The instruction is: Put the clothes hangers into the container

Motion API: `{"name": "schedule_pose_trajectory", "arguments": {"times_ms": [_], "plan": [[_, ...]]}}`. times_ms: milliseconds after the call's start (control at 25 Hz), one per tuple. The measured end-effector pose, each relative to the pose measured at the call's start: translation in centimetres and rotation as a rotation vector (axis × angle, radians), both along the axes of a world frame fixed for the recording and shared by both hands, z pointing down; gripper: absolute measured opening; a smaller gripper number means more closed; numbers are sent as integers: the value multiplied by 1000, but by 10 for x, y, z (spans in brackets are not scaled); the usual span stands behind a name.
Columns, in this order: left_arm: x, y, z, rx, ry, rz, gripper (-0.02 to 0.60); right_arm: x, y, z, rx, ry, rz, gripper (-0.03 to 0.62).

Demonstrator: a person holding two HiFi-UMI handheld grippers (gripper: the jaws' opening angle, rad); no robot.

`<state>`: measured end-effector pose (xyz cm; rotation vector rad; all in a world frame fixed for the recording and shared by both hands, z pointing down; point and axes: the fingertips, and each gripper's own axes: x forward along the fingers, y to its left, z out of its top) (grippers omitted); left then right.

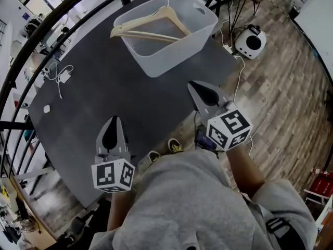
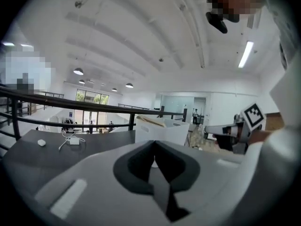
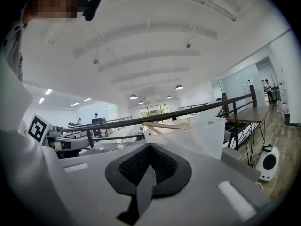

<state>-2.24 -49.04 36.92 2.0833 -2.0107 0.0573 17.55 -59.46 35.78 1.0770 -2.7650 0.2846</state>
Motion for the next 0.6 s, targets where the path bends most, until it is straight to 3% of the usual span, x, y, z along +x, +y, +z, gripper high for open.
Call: {"name": "schedule_pose_trajectory", "arguments": {"times_ms": [280,600], "plan": [[16,-12,-10,3,-69,57,11,8,-1,-2,14,6,1,-2],[56,-21,-8,-15,-89,147,11,31,-3,-9,39,-8,19,-2]]}}
